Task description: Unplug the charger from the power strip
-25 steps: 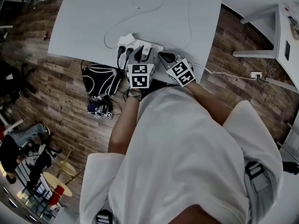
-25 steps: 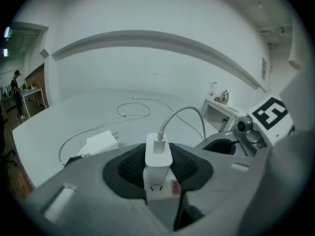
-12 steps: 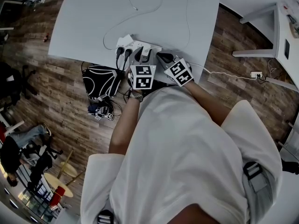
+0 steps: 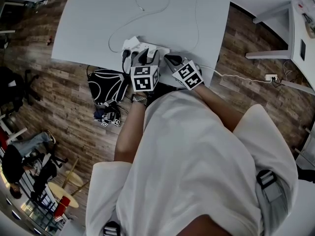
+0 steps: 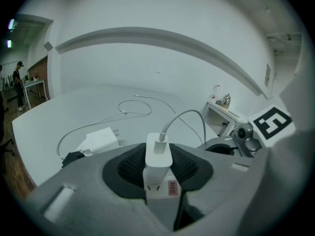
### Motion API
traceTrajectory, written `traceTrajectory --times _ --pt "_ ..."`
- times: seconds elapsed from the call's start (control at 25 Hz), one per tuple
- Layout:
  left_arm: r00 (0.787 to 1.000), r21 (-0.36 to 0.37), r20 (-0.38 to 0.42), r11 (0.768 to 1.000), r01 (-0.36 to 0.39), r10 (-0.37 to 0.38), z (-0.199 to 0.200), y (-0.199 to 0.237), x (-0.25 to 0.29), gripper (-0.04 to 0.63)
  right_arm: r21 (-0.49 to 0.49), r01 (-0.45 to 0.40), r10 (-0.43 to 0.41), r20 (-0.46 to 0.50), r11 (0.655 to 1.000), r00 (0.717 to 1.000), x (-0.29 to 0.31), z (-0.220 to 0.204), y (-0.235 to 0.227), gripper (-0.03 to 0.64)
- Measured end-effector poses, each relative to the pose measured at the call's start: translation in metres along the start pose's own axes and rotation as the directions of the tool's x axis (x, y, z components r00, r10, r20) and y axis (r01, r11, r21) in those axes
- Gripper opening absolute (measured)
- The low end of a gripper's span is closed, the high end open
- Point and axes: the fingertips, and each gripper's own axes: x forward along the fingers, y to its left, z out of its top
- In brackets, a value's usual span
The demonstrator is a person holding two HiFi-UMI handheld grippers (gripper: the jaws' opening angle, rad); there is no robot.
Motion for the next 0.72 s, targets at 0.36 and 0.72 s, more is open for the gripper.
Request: traceTrajectory --times 0.36,0.72 --pt "0.998 0.112 -0.023 0.992 -0.053 0.056 -0.0004 -0.0028 -0.0012 0.143 0.006 0.000 0.000 -0.003 1.000 1.000 0.0005 -0.0003 0.0005 0.000" --pt "0.996 0.209 -0.033 0.975 -0.073 0.082 -0.0010 -0.0073 0.0017 0.143 -0.001 0.002 -0.002 -0.005 1.000 1.000 0.0014 0.0006 0.0003 0.000"
